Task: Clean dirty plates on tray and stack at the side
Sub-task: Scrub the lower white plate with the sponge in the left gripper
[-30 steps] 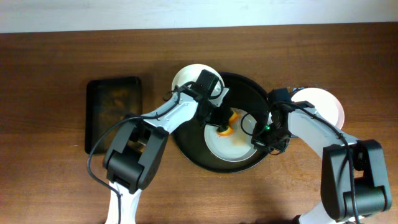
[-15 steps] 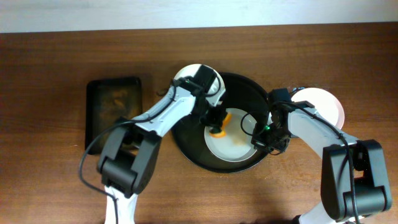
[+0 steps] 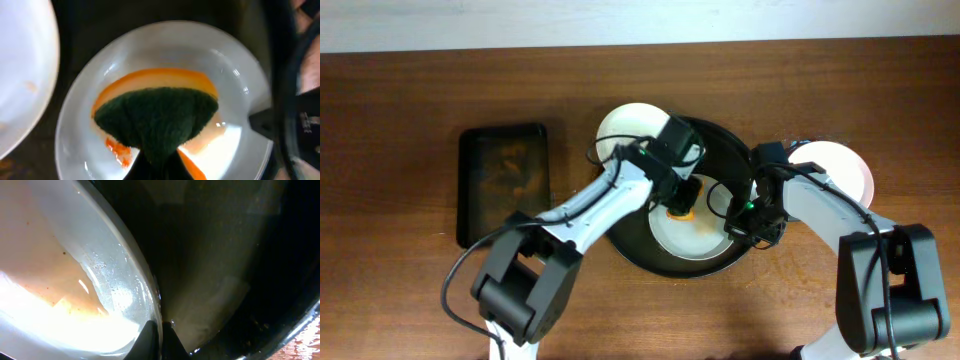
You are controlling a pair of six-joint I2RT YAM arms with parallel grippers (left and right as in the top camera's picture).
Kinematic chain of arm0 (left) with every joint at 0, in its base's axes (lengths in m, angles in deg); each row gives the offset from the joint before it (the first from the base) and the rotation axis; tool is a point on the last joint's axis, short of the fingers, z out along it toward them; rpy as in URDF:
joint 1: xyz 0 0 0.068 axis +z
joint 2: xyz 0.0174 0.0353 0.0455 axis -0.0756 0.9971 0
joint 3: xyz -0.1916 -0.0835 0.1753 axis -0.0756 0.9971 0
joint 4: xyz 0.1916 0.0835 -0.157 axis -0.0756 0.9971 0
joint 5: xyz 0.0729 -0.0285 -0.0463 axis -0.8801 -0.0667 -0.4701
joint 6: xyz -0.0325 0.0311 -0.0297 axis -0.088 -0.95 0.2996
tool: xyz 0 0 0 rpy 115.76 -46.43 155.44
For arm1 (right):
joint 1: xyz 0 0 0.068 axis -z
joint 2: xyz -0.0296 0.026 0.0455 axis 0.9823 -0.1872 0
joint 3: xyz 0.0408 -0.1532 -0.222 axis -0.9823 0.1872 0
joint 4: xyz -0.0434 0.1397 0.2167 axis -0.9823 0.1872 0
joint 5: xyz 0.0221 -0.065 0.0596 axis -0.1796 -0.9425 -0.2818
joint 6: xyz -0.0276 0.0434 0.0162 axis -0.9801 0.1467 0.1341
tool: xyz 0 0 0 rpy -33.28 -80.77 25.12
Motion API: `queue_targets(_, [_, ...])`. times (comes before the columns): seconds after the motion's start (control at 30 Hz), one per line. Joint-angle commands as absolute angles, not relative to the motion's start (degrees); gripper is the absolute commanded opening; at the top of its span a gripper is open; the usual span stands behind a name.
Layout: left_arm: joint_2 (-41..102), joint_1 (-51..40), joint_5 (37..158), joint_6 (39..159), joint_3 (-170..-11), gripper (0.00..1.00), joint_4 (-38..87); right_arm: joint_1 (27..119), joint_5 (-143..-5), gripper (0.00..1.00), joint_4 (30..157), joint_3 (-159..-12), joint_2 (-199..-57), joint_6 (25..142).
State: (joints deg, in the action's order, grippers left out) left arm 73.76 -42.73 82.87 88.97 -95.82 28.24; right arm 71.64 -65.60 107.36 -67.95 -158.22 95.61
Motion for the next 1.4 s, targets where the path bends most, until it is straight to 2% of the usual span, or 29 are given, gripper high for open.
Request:
queue_targets(0.0, [71.9, -44.2, 78.9, 88.5, -90.9, 0.0, 24.0, 71.4, -72.3, 0.04, 109.5, -65.9, -159.9, 94.7])
queue_targets(0.2, [71.9, -44.9, 78.1, 88.5, -85.1, 0.0, 17.2, 71.4, -72.3, 0.04, 109.5, -65.9, -159.9, 94.8])
queue_targets(0.53, [71.9, -45.8, 54.7, 87.8, -84.4, 0.0, 14.3, 71.4, -72.3, 0.04, 109.5, -65.9, -159.9, 94.8])
queue_targets(0.73, [71.9, -45.8, 53.8, 87.8, -86.0, 0.0, 13.5, 71.4, -72.3, 0.04, 109.5, -65.9, -159.9, 94.8])
queue_targets(0.9, [71.9, -45.8, 53.6, 88.7, -86.1, 0.0, 7.5, 71.4, -72.3, 0.04, 109.5, -65.9, -159.9, 94.7])
queue_targets(1.07, [71.6, -45.8, 44.3, 88.6, -87.7, 0.0, 4.5, 71.4, -72.3, 0.04, 109.6, -65.9, -159.9, 94.7])
queue_targets(1.17, [68.7, -45.9, 46.8, 88.7, -89.8, 0.0, 5.0, 71.4, -72.3, 0.04, 109.6, -65.9, -159.9, 94.7])
queue_targets(1.27, [67.7, -46.0, 63.6, 88.7, -89.6, 0.0, 9.4, 71.4, -72.3, 0.04, 109.6, -65.9, -159.9, 94.7])
queue_targets(1.37, [71.6, -46.0, 69.6, 88.7, -89.2, 0.0, 10.3, 71.3, -72.3, 0.04, 109.8, -65.9, -159.9, 94.7])
